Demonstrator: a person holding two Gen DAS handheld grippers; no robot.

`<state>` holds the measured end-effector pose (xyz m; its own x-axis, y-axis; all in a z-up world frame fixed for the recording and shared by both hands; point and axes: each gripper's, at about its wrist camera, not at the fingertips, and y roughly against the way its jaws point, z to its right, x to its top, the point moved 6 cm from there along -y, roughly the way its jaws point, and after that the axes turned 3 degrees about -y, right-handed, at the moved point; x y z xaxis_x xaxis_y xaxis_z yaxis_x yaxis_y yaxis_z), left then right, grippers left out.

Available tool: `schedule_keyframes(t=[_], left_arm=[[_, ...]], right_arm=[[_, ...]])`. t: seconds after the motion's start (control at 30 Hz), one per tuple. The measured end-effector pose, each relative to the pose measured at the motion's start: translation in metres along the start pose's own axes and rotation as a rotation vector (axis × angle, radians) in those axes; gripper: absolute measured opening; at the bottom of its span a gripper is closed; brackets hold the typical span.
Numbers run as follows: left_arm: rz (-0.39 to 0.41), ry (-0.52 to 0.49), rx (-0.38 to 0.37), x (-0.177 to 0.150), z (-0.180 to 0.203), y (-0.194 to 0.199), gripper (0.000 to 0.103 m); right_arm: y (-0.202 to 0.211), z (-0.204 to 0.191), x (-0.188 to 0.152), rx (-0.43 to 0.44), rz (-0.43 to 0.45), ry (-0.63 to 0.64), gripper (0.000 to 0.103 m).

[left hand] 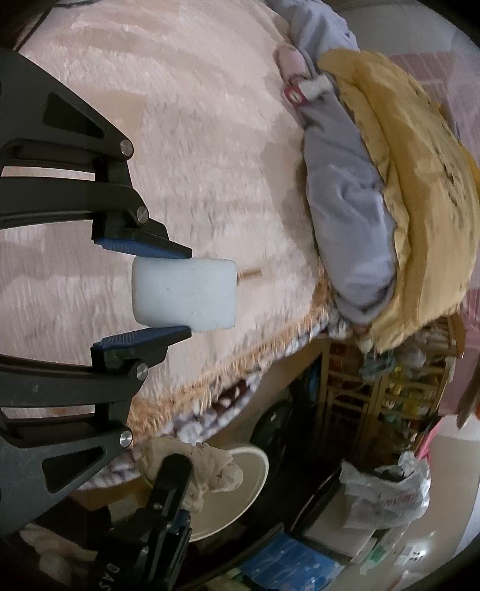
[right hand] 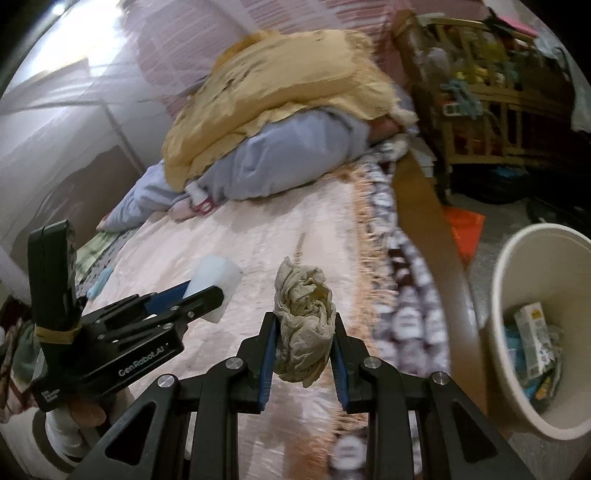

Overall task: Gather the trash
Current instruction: 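Carry the beige cloth and white block over the white bucket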

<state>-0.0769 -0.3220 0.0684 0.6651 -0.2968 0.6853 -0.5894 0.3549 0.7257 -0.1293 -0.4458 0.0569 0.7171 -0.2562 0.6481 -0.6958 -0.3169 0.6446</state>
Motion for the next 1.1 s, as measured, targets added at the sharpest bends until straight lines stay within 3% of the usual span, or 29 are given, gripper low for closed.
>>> schedule_keyframes(t=[0.33, 0.63, 0.83, 1.1], left_arm=[[0.003, -0.111, -0.112, 0.027, 0.086, -0.016, 0.033], [-0.003, -0.205, -0.167, 0.050, 0.156, -0.038, 0.033], [-0.021, -0.241, -0.193, 0.054, 0.190, -0.055, 0.033], [-0.058, -0.236, -0.213, 0.052, 0.209, -0.079, 0.033]], right_arm=[[0.047, 0.085, 0.004, -0.124, 0.089, -0.155, 0.026], [0.082, 0.163, 0.005, -0.223, 0.155, -0.291, 0.026], [0.089, 0.191, 0.002, -0.249, 0.163, -0.335, 0.026], [0.085, 0.215, -0.005, -0.260, 0.145, -0.371, 0.026]])
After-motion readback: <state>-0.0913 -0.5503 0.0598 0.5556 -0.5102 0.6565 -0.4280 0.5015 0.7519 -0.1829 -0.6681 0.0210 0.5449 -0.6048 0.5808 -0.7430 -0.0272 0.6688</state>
